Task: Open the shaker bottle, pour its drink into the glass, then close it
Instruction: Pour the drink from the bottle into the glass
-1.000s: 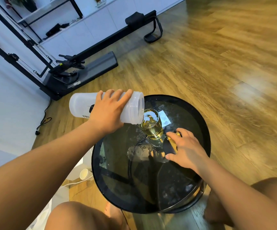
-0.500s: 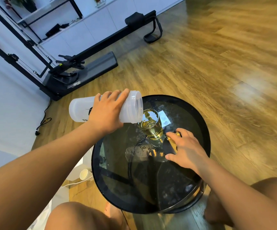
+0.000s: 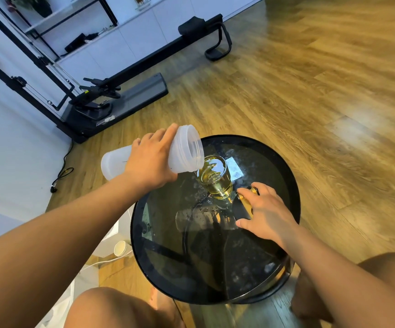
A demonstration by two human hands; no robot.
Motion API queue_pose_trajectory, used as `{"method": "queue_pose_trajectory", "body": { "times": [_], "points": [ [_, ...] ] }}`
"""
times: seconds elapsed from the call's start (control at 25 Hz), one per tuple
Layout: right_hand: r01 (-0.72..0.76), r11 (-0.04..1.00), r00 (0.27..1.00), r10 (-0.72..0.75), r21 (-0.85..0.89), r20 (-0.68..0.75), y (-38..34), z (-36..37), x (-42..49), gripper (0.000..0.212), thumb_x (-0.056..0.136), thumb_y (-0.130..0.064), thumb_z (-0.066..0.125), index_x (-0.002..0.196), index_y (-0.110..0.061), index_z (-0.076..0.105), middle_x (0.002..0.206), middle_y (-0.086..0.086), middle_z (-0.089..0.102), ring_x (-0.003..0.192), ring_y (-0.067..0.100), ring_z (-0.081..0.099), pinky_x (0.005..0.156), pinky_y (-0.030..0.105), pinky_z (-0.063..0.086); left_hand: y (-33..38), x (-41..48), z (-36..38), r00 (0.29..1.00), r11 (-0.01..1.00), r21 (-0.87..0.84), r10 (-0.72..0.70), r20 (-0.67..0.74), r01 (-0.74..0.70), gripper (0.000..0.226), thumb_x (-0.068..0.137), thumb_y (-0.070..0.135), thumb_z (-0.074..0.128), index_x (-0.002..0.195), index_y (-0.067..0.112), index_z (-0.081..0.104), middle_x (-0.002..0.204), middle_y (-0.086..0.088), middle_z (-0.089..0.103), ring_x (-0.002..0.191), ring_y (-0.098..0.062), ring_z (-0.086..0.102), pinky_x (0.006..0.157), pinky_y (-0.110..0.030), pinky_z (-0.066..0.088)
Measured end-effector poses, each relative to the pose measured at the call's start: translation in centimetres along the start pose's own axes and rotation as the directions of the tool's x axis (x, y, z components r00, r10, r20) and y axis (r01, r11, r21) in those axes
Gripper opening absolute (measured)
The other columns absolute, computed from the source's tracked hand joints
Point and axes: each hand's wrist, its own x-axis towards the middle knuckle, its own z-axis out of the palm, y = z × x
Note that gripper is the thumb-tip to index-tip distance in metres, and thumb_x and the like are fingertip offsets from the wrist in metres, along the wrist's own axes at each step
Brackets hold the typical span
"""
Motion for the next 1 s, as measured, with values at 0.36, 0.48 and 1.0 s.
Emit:
{"method": "queue_pose_trajectory", "body": {
  "times": [0.36, 0.48, 1.0],
  "points": [
    [-0.009, 1.0, 1.0, 0.009, 0.003, -0.006, -0.09, -0.05, 0.03, 0.087, 0.072, -0.058, 0.072, 0.145, -0.039, 0.029, 0.154, 0.003, 0.024, 0.142, 0.025, 0.016, 0.112, 0.043, 0.025, 0.28, 0.17, 0.25, 0.999, 0.999, 0.013, 0.036, -0.021, -0.036, 0.103, 0.067, 0.034, 0.085, 0.151, 0.022, 0.027, 0.136, -0.005, 0.052, 0.123, -0.036, 0.05, 0.101, -0.054, 0.039],
    [-0.006, 1.0, 1.0, 0.006, 0.001, -0.005, -0.11, -0.08, 0.03, 0.087, 0.072, -0.058, 0.072, 0.145, -0.039, 0.029, 0.154, 0.003, 0.024, 0.142, 0.025, 0.016, 0.112, 0.043, 0.026, 0.3, 0.29, 0.28, 0.998, 0.998, 0.027, 0.055, -0.024, -0.054, 0.103, 0.067, 0.035, 0.085, 0.15, 0.022, 0.026, 0.137, -0.006, 0.052, 0.124, -0.036, 0.05, 0.102, -0.056, 0.039],
    [-0.016, 1.0, 1.0, 0.016, 0.002, -0.006, -0.06, 0.07, 0.06, 0.087, 0.072, -0.058, 0.072, 0.145, -0.04, 0.028, 0.154, 0.002, 0.024, 0.142, 0.025, 0.017, 0.111, 0.043, 0.027, 0.17, 0.34, 0.72, 0.998, 0.999, -0.013, 0.037, -0.042, -0.037, 0.106, 0.064, 0.037, 0.086, 0.15, 0.021, 0.026, 0.137, -0.006, 0.053, 0.122, -0.037, 0.051, 0.1, -0.055, 0.04]
  ]
}}
